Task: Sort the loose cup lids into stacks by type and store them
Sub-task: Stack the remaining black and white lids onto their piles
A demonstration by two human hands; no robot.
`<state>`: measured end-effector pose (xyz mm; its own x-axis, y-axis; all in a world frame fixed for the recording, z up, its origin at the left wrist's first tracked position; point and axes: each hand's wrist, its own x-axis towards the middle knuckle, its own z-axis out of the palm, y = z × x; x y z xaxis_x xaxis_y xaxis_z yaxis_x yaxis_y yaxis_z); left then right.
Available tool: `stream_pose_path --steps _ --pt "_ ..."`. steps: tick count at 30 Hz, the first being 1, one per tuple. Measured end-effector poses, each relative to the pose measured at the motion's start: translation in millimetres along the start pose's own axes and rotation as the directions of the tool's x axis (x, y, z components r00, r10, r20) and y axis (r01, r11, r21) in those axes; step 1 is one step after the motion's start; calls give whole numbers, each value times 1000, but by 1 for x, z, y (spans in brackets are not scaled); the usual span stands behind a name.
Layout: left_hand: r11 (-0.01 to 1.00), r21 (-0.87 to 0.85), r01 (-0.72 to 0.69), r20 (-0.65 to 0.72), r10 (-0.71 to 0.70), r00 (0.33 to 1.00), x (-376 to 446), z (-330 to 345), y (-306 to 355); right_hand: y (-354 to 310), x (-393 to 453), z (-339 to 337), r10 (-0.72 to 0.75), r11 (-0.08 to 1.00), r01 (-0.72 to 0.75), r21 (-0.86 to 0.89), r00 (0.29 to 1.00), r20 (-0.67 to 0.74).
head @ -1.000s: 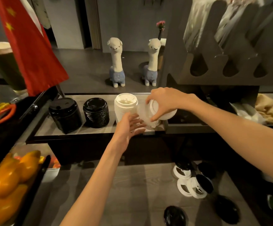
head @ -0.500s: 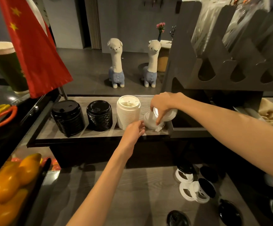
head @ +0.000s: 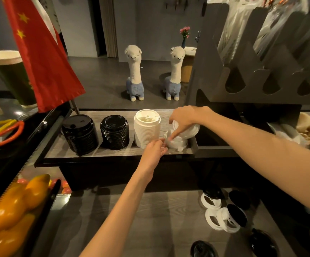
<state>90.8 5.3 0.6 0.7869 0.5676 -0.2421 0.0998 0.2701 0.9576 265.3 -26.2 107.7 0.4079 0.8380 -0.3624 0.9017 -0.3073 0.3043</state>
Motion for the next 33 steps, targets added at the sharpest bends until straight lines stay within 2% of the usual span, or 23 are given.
stream_pose_path --steps 2,3,5,8,10,12,14,16,18,20,24,29,33 --pt "999 -42 -30 -20 29 999 -9 -1 2 -2 -12 -4 41 971 -16 237 994 -103" --pt "995 -98 -28 -24 26 999 -15 -1 2 -6 -20 -3 60 914 0 405 989 -136" --pt "969 -248 6 28 1 1000 -26 0 4 -17 -40 5 79 727 61 684 982 -172" --pt "877 -468 113 257 13 966 -44 5 3 -36 -72 27 16 510 174 842 977 -212" --pt "800 -571 182 332 22 943 -53 10 0 -45 -84 43 21 466 212 859 968 -250" --pt "749 -625 219 336 5 942 -62 13 -1 -49 -92 54 78 505 268 820 933 -352" --pt "753 -626 203 320 11 947 -67 13 -3 -47 -101 60 112 553 353 755 866 -487" --pt "768 -619 163 284 25 959 -71 12 -4 -42 -114 64 33 571 438 695 833 -552" --pt "775 -619 129 257 44 965 -73 9 -6 -39 -127 68 -118 594 486 641 841 -527" --pt "784 -614 91 223 63 973 -76 8 -6 -42 -133 73 -178 608 515 604 830 -529" --pt "765 -640 74 172 49 984 -79 7 -10 -49 -140 76 -86 641 508 575 793 -604" --pt "650 -757 68 140 59 988 -84 6 -14 -69 -147 80 85 675 420 607 772 -630" --pt "671 -741 33 129 94 987 -91 5 -24 -84 -148 86 208 636 395 663 739 -640"
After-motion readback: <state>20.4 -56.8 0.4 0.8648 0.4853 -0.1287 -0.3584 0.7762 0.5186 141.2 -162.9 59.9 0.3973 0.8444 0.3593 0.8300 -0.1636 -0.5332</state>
